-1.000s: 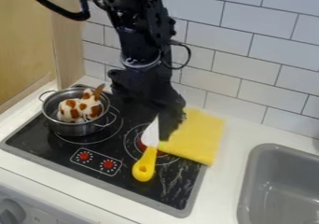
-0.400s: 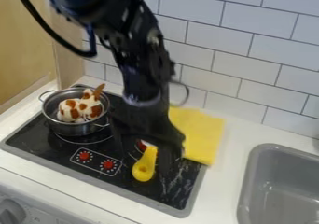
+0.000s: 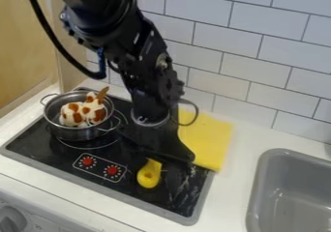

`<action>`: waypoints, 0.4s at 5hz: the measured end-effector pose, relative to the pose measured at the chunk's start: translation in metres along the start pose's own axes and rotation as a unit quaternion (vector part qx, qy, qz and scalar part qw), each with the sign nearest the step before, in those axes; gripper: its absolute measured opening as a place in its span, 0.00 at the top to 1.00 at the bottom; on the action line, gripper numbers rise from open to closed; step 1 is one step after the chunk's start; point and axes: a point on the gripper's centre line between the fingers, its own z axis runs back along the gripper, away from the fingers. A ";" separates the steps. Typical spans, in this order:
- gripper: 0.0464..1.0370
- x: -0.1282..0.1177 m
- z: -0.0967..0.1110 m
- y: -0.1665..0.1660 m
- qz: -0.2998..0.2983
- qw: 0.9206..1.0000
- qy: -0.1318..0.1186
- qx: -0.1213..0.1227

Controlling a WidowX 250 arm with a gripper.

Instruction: Put the yellow knife on top of the yellow cloth

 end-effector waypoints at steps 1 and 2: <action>0.41 0.001 -0.001 0.003 -0.002 1.000 -0.007 0.008; 0.57 0.002 -0.001 0.003 -0.003 1.000 -0.010 0.008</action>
